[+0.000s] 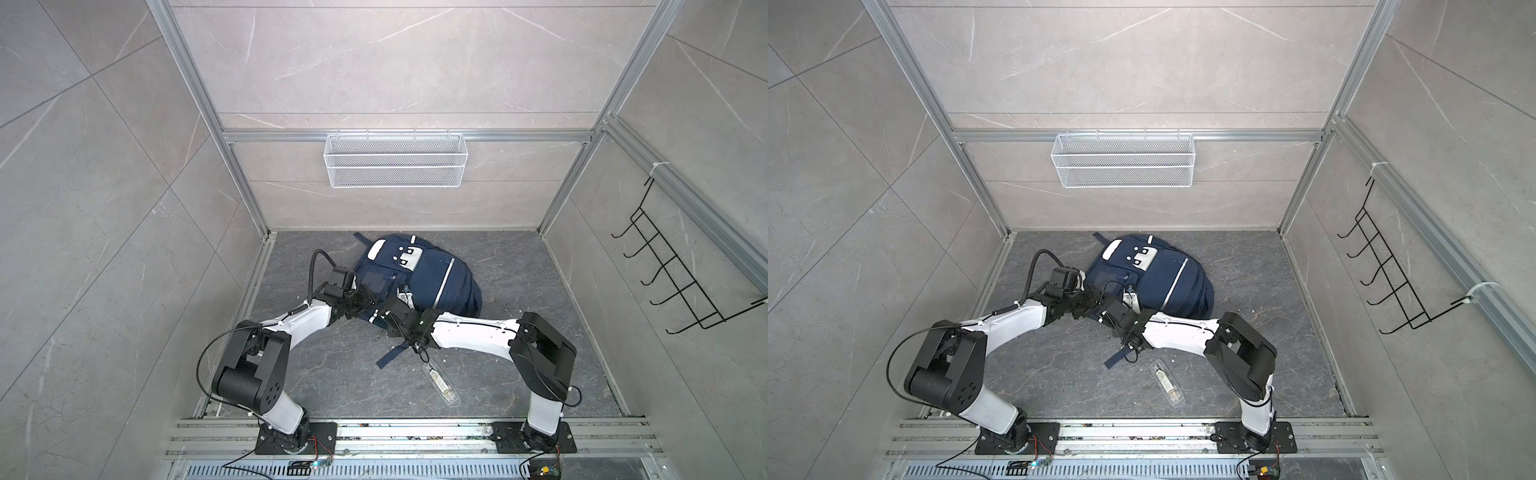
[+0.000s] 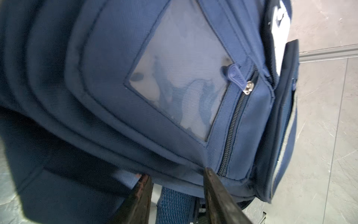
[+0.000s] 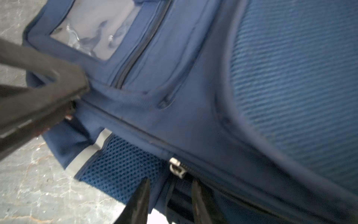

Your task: Pack the student bag

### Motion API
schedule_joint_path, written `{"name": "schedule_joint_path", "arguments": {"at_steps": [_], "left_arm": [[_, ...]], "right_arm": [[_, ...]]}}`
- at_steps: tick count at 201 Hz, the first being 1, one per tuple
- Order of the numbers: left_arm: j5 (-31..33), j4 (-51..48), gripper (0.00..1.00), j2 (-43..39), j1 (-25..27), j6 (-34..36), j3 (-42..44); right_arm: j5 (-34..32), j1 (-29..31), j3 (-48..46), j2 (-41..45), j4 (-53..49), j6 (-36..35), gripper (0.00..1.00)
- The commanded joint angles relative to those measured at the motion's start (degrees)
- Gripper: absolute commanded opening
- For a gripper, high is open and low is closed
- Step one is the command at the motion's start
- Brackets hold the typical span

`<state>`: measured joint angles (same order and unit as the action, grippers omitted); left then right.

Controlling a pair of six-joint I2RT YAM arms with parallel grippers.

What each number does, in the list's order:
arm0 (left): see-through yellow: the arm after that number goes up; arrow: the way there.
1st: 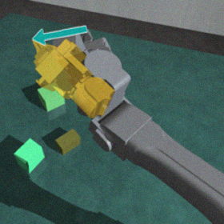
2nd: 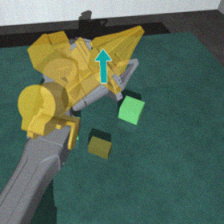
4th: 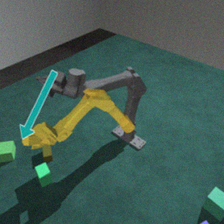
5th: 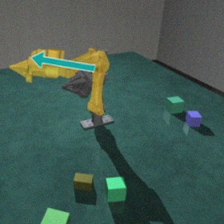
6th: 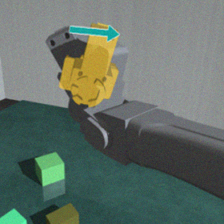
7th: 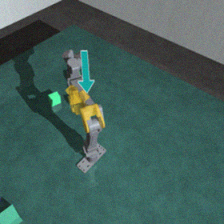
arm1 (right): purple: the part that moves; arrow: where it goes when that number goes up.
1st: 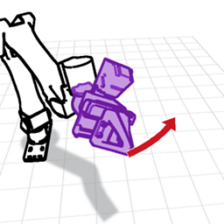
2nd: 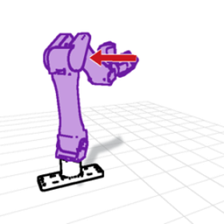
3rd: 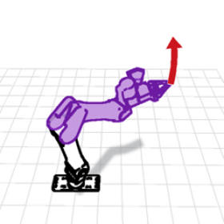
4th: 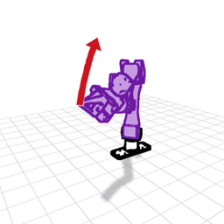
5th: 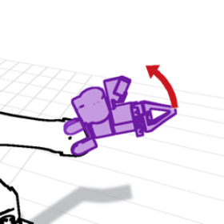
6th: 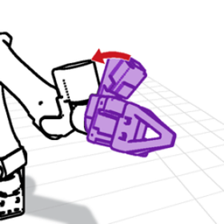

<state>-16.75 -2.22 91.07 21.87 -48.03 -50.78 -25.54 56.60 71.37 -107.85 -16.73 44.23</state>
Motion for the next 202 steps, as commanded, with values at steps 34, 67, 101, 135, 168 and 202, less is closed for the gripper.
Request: {"name": "schedule_joint_path", "arguments": {"at_steps": [34, 67, 101, 135, 168, 202], "left_arm": [[-1.29, 2.82, 0.43, 2.27, -0.16, -1.25, -2.26], [-1.43, 2.83, 0.39, 2.2, -0.16, -1.63, -2.43], [-1.69, 3.0, 0.36, 1.41, -0.15, -2.08, -1.61], [-1.12, 2.12, 0.34, 0.44, -0.09, -1.98, -1.26], [-0.37, 0.79, 0.33, -0.1, -0.05, -1.23, -1.46], [-0.26, 0.33, 0.29, 0.61, -0.07, -1.09, -2.33]], "right_arm": [[0.76, -0.61, 1.85, -3.33, -1.35, 1.38, 0.39], [0.75, -1.51, 2.38, -4.97, -0.84, 1.31, 0.39], [-0.47, -2.66, 3.85, -6.61, -1.06, 0.34, 0.38], [-0.4, -3.57, 5.39, -7.71, -0.97, -0.98, 0.28], [0.72, -3.44, 3.33, -6.07, -0.59, -0.82, 0.2], [1.5, -3.44, -0.53, -3.06, 0.37, -2.06, 0.04]]}}
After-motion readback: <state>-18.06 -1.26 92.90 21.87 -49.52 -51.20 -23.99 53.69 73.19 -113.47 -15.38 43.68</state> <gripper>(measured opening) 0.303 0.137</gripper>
